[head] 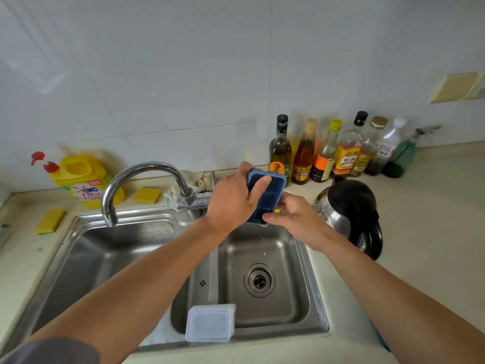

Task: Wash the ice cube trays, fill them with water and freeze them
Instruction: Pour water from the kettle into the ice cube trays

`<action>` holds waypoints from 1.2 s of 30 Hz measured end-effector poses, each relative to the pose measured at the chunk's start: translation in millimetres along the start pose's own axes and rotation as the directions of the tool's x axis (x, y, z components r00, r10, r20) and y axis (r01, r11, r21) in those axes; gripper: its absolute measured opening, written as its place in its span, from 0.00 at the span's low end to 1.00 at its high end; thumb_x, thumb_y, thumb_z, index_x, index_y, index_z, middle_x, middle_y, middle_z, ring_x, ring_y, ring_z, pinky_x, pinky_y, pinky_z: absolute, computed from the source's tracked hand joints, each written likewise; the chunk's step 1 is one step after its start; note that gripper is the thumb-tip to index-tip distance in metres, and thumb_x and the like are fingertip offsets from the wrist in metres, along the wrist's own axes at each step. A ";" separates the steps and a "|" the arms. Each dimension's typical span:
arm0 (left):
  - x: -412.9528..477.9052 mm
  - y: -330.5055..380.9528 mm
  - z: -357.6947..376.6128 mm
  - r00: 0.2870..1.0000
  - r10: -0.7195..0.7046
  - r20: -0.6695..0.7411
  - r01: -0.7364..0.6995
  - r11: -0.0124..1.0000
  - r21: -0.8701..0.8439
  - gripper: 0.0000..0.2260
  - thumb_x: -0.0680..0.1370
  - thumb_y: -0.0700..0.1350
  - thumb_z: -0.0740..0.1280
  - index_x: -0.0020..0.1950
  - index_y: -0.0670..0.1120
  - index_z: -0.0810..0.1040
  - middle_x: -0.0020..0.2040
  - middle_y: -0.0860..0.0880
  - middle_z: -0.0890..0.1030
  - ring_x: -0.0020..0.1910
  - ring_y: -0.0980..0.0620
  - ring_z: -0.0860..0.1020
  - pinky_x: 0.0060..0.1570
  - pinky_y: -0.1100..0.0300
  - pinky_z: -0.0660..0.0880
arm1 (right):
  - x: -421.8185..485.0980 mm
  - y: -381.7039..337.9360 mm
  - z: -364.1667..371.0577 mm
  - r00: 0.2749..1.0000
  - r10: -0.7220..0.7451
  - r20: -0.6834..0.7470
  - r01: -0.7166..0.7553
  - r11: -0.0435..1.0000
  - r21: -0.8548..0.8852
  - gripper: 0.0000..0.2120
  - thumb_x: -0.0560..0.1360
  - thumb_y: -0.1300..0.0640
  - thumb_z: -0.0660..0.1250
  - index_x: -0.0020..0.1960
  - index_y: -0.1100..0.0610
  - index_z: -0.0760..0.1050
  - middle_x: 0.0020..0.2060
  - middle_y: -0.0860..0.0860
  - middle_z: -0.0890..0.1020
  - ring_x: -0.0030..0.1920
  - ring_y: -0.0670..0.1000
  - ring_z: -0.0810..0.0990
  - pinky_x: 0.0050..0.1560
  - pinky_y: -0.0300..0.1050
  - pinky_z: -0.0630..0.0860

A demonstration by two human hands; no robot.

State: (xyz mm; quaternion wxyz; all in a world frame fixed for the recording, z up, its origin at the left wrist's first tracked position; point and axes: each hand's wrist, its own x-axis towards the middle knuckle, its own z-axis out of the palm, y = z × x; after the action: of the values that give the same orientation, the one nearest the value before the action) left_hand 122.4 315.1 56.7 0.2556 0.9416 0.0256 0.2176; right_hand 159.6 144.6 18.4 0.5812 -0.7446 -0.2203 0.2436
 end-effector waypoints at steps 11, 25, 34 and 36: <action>-5.8 0.9 -6.2 0.999 0.049 0.008 -0.050 0.999 0.008 0.28 0.80 0.65 0.54 0.60 0.41 0.73 0.44 0.45 0.84 0.40 0.43 0.84 0.37 0.49 0.81 | -10.9 -11.1 7.4 0.999 -0.016 -0.031 0.015 0.999 -0.036 0.16 0.71 0.52 0.71 0.58 0.45 0.80 0.53 0.43 0.87 0.56 0.45 0.84 0.64 0.52 0.78; -29.2 -38.3 11.5 0.997 -0.034 0.074 0.041 0.995 -0.096 0.31 0.79 0.70 0.50 0.60 0.45 0.74 0.44 0.47 0.84 0.41 0.46 0.83 0.40 0.51 0.80 | -20.7 2.1 39.3 0.988 0.150 -0.042 -0.150 0.989 -0.006 0.14 0.78 0.62 0.71 0.58 0.46 0.79 0.51 0.43 0.87 0.54 0.41 0.84 0.56 0.39 0.78; -40.5 -40.0 50.9 0.528 -0.517 0.674 0.821 0.512 -0.251 0.25 0.82 0.65 0.57 0.60 0.44 0.77 0.52 0.43 0.83 0.47 0.45 0.84 0.34 0.54 0.81 | -49.9 15.5 44.1 0.892 0.419 -0.167 -0.384 0.900 0.207 0.09 0.80 0.57 0.70 0.59 0.57 0.75 0.46 0.58 0.86 0.40 0.51 0.86 0.42 0.45 0.82; -48.3 -27.8 55.0 0.481 -0.494 0.724 0.843 0.489 -0.226 0.26 0.80 0.68 0.56 0.58 0.47 0.77 0.51 0.42 0.84 0.46 0.44 0.85 0.38 0.51 0.84 | -60.8 18.9 37.8 0.873 0.452 -0.183 -0.420 0.887 0.190 0.07 0.81 0.58 0.69 0.56 0.59 0.75 0.45 0.59 0.86 0.38 0.52 0.86 0.40 0.46 0.81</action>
State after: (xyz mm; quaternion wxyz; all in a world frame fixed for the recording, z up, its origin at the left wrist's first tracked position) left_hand 103.8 305.6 -18.7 0.5793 0.7420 0.2697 -0.2028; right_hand 89.4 131.9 -1.3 0.5842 -0.7535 0.0381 0.2992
